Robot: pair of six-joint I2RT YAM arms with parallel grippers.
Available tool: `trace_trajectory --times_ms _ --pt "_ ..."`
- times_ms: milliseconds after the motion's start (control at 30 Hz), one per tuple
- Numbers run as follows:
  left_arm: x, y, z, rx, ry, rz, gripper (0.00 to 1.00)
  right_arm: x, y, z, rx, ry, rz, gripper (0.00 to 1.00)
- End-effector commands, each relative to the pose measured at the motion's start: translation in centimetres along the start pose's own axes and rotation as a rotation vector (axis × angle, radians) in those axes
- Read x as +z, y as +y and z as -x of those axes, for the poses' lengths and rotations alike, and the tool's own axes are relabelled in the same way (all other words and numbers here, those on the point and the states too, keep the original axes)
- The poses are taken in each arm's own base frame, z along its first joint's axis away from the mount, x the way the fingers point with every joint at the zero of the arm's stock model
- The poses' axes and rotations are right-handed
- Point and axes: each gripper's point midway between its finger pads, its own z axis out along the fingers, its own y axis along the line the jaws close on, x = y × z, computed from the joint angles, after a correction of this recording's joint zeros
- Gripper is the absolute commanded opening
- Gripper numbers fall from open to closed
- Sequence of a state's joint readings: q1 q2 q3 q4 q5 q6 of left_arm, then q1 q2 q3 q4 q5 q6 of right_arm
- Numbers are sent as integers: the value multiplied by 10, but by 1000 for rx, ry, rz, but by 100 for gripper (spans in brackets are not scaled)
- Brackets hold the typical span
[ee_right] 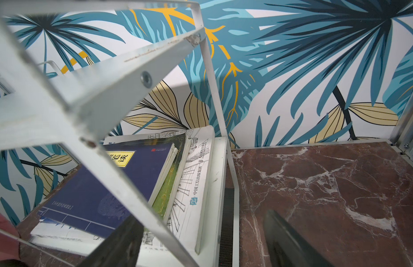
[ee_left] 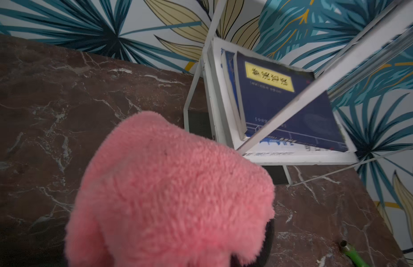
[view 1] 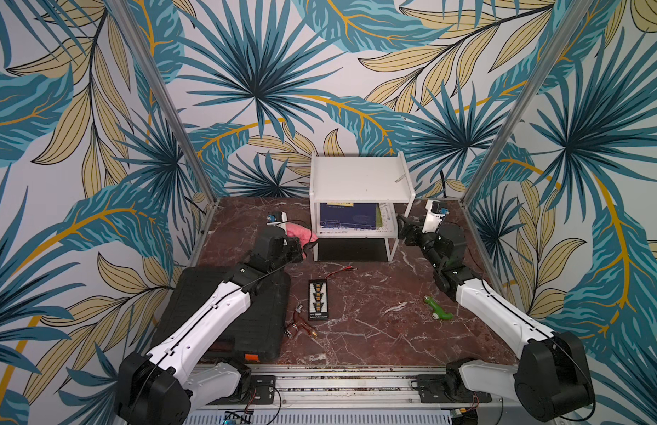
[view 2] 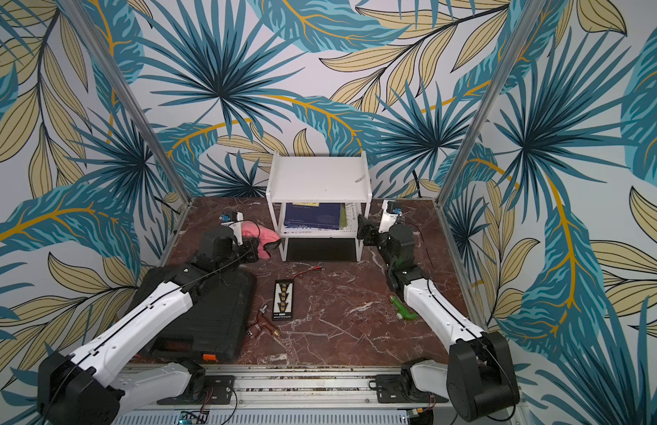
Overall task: Wipe the bookshelf clean with a cloth
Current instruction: Wipe the dust from the shelf.
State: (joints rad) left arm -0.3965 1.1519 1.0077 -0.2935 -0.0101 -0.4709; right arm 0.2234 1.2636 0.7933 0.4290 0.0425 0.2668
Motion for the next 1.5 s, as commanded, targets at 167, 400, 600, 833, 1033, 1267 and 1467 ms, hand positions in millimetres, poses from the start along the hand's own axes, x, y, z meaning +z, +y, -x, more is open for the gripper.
trace_trajectory --times_ms 167,400,600,833,1033,1267,1467 --pt "-27 -81 109 195 -47 -234 0 -6 0 -3 25 -11 4 84" --pt "41 -82 128 254 38 -171 0 -11 -3 -1 -7 -8 -12 84" --pt "101 -70 150 292 69 -68 0 -14 -1 6 -9 -25 -6 84" --pt "120 -62 139 286 143 -55 0 -19 0 8 -10 -26 -6 84" --pt "54 -90 154 226 -101 -237 1 -19 -2 8 -8 -28 -15 84" --pt "92 -13 187 173 -76 9 0 -15 3 10 23 -29 11 85" --pt "108 -6 211 89 -93 -125 0 -18 -1 13 9 -42 -13 85"
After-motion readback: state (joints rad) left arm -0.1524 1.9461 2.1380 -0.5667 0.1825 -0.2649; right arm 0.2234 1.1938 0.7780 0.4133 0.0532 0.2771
